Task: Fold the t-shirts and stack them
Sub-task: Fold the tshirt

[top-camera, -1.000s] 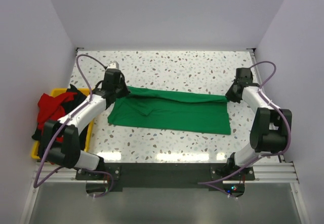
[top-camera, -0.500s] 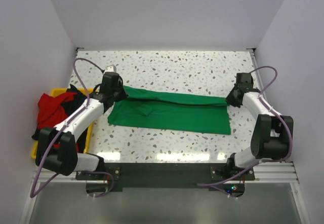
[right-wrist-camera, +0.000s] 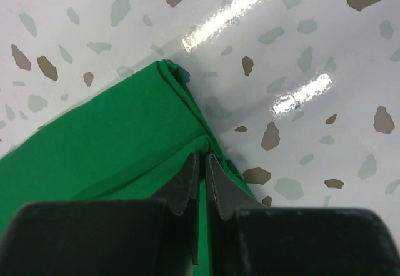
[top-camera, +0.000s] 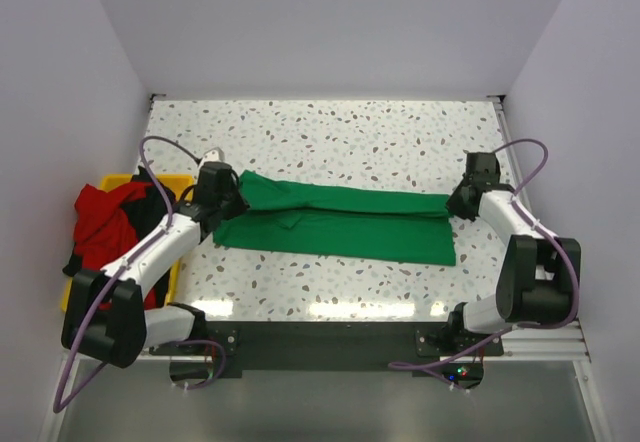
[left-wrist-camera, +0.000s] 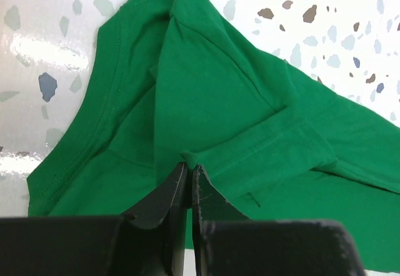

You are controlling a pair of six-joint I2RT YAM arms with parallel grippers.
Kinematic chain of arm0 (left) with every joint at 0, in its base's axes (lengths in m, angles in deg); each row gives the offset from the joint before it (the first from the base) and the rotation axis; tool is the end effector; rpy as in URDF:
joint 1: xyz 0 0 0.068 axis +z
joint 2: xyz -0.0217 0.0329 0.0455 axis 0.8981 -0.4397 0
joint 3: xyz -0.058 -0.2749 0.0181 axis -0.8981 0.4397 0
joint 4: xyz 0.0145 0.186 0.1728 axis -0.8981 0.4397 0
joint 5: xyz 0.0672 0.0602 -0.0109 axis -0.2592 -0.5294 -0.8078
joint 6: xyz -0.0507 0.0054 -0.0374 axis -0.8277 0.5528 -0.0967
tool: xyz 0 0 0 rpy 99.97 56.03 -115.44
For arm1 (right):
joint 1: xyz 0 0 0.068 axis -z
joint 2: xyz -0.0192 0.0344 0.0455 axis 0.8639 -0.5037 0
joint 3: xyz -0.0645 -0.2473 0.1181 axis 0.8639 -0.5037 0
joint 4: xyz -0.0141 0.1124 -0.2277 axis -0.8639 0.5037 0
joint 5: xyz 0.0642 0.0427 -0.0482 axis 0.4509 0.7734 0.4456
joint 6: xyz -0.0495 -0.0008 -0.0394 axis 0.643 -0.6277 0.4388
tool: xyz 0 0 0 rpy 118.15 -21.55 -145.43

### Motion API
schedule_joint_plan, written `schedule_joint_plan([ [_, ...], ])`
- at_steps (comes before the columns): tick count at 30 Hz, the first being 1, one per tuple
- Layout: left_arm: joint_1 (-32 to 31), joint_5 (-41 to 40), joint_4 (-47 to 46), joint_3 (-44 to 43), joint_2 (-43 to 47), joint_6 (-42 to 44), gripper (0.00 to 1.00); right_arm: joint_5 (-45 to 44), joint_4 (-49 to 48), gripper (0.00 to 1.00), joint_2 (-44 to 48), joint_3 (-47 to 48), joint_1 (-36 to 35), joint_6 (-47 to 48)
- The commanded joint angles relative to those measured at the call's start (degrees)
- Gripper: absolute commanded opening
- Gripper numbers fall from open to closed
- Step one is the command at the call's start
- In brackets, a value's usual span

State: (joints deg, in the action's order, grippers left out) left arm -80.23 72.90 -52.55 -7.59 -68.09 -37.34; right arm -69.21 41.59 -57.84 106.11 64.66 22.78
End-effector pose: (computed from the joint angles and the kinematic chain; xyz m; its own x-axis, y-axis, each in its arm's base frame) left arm 0.2501 -0.0664 0.2222 -0.6337 -0.4716 -0.6132 -0.2809 0.8788 -0.3857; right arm 0.2839 -0.0317 0.1981 -0.6290 0.5663 -0.5326 0.5725 0.8009 0.1754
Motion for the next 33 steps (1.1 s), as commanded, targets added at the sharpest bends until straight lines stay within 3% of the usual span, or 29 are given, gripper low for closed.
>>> schedule_joint_plan([
  [1, -0.3, -0.07, -3.12, 2.11, 2.99, -2.13, 0.0, -2.87, -1.94, 0.0, 2.97, -1.22, 0.19, -0.31],
  [11, -0.3, 0.98, -4.27, 4.93, 4.14, -3.1, 0.0, -2.96, -2.11, 0.0, 4.38, -2.71, 0.19, -0.4],
  [14, -0.3, 0.89, -4.18, 5.37, 4.31, -3.45, 0.0, -2.43, -2.37, 0.09, 4.29, -3.15, 0.19, -0.39],
  [15, -0.3, 0.98, -4.18, 5.72, 4.48, -3.54, 0.04, -2.26, -2.29, 0.13, 4.38, -3.07, 0.19, -0.4],
  [19, -0.38, 1.6, -4.7, 7.3, 6.33, -4.24, 0.38, -1.38, -1.15, 0.27, 6.31, -2.19, 0.19, -0.13],
  [22, -0.3, 1.42, -4.35, 7.83, 8.35, -4.85, 0.48, -0.77, -0.53, 0.34, 7.72, -1.14, 0.1, 0.22],
  [29, -0.38, 3.0, -5.4, 6.51, 6.96, -5.55, 0.49, 1.62, -1.67, 0.37, 7.11, -0.52, -3.4, -0.22],
  [33, -1.26, 3.27, -6.81, 5.38, 4.14, -7.49, 0.43, 0.56, -2.81, 0.36, 3.17, 0.97, -10.42, -1.8],
])
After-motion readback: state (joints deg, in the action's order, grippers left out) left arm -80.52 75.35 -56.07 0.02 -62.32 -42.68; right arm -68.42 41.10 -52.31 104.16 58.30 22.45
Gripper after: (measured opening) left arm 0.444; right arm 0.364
